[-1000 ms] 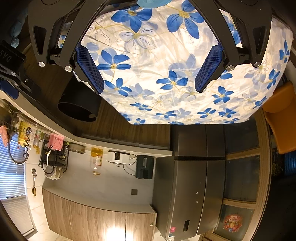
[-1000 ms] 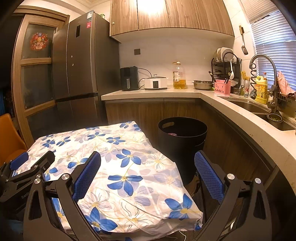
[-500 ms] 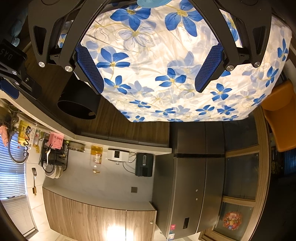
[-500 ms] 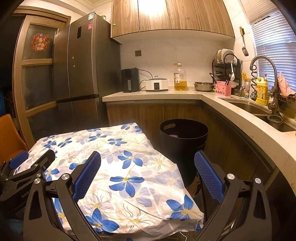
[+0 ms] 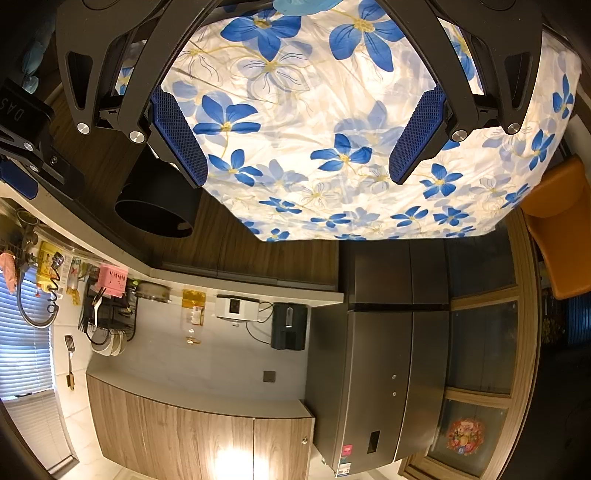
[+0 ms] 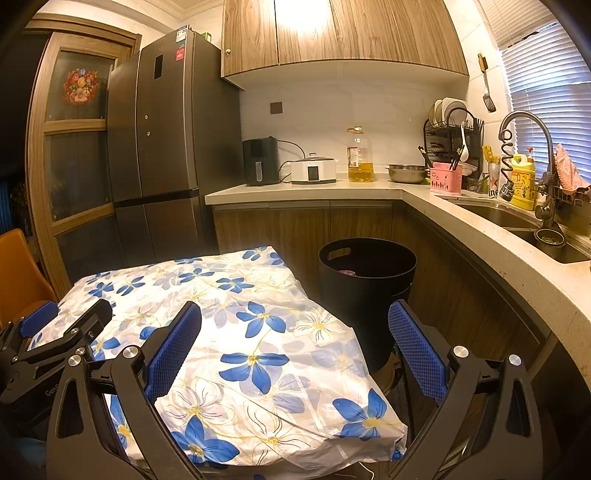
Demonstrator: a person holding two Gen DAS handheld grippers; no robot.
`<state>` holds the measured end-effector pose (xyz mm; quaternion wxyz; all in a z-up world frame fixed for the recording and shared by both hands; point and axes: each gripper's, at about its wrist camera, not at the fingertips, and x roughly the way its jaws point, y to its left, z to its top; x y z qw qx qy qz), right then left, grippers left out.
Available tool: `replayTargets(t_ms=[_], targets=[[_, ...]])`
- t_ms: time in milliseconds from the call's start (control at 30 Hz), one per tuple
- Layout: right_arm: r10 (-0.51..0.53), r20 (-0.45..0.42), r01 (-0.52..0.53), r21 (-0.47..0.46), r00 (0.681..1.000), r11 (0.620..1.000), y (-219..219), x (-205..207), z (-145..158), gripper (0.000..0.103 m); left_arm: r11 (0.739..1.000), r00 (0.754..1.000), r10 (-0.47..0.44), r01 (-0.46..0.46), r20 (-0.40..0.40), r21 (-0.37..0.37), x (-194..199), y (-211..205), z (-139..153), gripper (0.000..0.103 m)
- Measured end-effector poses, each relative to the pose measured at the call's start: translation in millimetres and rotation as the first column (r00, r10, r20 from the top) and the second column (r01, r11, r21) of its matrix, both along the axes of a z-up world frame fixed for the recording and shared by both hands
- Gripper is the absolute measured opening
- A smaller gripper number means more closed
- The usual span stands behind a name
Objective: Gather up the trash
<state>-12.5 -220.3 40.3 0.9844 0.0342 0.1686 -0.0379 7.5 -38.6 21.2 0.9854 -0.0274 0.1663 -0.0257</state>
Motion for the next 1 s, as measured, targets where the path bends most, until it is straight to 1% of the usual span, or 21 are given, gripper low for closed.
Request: replayTargets(t_ms=[1000], targets=[[-0.005,0.004,0.004,0.005,1.000,1.000,-3.5,-2.0,1.4,0.097,1.000,1.000,-0.003,0.003,0.001,0.005,0.0,-1.1,1.2,0.097]])
